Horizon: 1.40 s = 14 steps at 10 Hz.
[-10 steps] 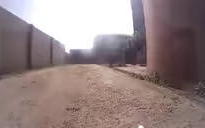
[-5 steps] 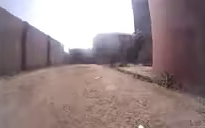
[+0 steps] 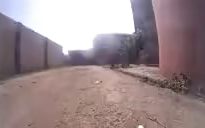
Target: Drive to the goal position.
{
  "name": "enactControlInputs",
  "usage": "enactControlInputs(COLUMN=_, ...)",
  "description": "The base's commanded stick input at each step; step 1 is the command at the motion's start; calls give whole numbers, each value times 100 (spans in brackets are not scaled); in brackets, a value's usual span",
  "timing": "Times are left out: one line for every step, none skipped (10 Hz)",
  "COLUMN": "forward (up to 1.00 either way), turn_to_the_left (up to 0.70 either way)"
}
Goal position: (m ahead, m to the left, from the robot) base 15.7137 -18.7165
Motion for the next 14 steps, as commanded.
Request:
enactControlInputs(forward=100, turn_to_the_left=0)
enactControlInputs(forward=100, turn_to_the_left=0)
enactControlInputs(forward=100, turn_to_the_left=0)
enactControlInputs(forward=100, turn_to_the_left=0)
enactControlInputs(forward=100, turn_to_the_left=0)
enactControlInputs(forward=100, turn_to_the_left=0)
enactControlInputs(forward=100, turn_to_the_left=0)
enactControlInputs(forward=100, turn_to_the_left=0)
enactControlInputs(forward=100, turn_to_the_left=0)
enactControlInputs(forward=100, turn_to_the_left=0)
enactControlInputs(forward=100, turn_to_the_left=0)
enactControlInputs(forward=100, turn_to_the_left=0)
enactControlInputs(forward=100, turn_to_the_left=0)
enactControlInputs(forward=100, turn_to_the_left=0)
